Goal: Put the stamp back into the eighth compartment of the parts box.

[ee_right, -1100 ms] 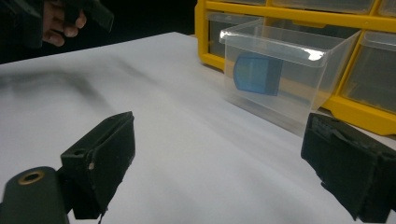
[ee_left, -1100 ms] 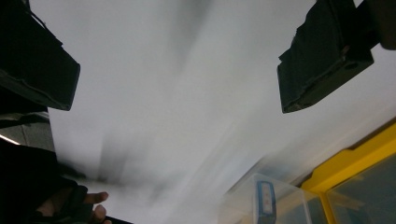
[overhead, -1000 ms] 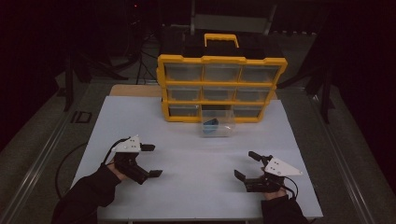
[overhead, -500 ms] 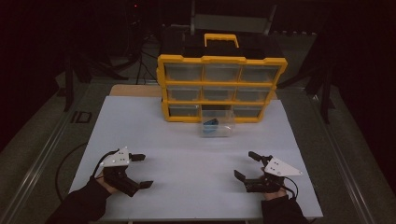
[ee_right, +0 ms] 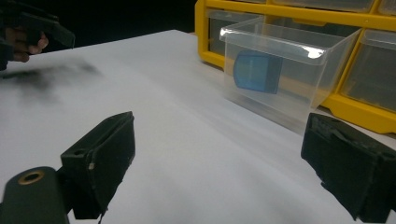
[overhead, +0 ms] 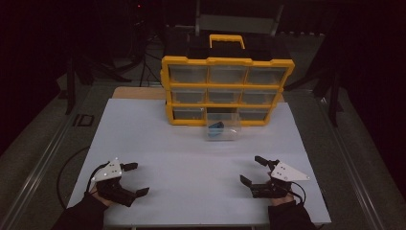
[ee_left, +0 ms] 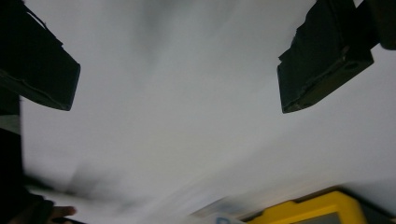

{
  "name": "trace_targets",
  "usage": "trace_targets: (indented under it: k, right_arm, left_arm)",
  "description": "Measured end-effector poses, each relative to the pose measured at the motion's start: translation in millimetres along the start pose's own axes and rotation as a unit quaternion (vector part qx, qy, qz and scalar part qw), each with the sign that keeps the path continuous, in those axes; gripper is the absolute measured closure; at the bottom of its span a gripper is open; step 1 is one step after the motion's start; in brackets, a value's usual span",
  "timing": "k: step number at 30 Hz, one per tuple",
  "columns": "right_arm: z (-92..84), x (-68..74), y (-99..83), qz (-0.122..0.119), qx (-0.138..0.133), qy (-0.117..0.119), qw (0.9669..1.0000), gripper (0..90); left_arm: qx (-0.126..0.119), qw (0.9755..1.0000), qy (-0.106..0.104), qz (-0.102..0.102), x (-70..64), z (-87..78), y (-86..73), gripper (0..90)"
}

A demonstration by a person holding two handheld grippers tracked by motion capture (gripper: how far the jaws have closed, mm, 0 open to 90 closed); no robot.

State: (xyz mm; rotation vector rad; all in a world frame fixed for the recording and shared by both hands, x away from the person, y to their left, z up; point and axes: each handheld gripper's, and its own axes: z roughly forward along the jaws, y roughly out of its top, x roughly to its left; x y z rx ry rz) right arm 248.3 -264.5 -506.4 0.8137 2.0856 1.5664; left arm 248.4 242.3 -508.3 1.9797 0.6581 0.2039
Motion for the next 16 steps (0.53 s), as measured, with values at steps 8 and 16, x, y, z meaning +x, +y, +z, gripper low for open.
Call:
trace_targets:
  k: [8, 16]
  right_arm:
    - [0.8, 0.2, -0.6, -0.002, 0.003, 0.002, 1.0000, 10.0]
    - [1.2, 0.2, -1.1, -0.002, 0.006, 0.002, 1.0000, 10.0]
  left_arm:
    - [-0.003, 0.9998, 0.019, -0.006, -1.3, 1.2, -6.8, 0.1]
    - [-0.005, 0.9999, 0.014, -0.009, -1.9, 3.2, -6.9, 0.1]
